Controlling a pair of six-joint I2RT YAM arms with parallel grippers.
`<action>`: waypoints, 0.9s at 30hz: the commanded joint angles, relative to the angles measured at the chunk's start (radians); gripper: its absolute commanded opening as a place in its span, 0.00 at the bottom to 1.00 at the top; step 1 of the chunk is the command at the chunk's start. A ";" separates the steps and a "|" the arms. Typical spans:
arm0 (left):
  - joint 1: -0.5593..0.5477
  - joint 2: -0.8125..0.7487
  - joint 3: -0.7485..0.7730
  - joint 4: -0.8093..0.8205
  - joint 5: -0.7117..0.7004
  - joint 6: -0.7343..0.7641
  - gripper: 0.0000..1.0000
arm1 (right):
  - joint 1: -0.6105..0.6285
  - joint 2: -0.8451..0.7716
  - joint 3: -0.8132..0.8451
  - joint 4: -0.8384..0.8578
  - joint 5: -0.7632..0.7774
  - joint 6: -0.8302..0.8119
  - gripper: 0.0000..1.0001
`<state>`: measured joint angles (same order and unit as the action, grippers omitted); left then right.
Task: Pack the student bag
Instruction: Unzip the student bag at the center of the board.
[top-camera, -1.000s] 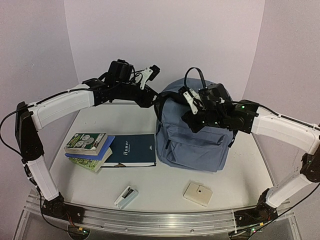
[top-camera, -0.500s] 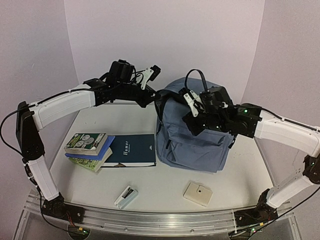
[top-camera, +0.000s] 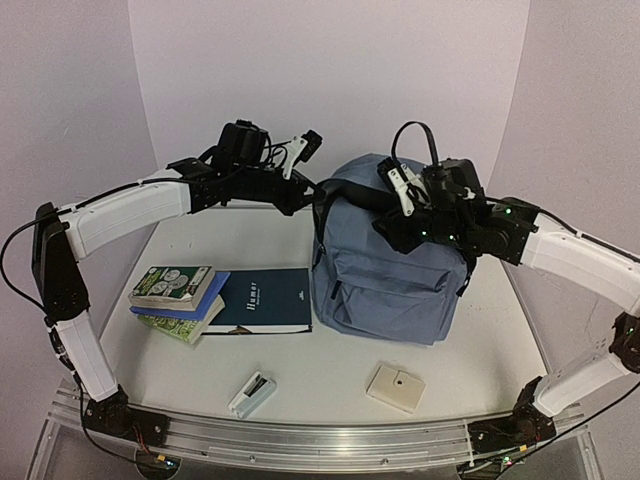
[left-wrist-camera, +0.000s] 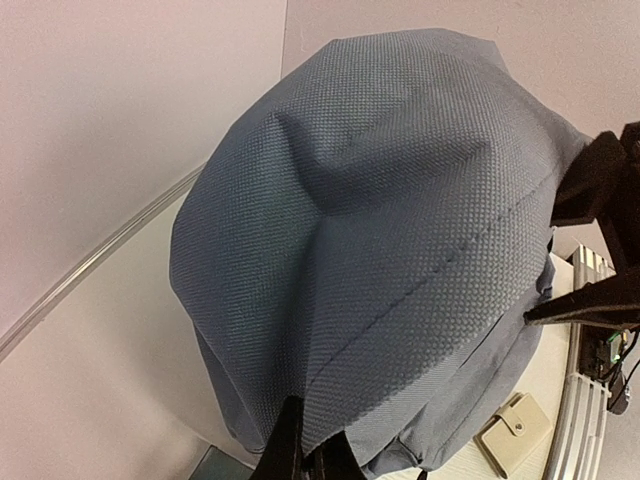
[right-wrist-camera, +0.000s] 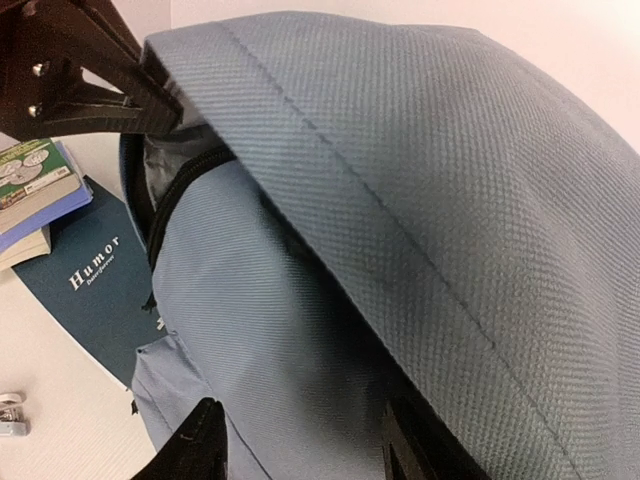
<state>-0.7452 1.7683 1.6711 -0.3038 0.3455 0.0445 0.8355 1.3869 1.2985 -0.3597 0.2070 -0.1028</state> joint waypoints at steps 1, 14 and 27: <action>0.000 -0.040 -0.004 0.033 0.043 -0.008 0.00 | -0.033 0.030 0.052 0.022 -0.079 -0.035 0.55; 0.000 -0.048 -0.004 0.017 0.043 0.016 0.00 | -0.079 0.138 0.084 0.019 -0.181 -0.055 0.62; 0.001 -0.001 0.036 -0.041 -0.151 -0.092 0.00 | 0.048 0.010 -0.011 0.008 -0.222 0.062 0.00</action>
<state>-0.7452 1.7683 1.6711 -0.3150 0.3024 0.0175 0.7800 1.5048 1.3313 -0.3681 -0.0692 -0.0944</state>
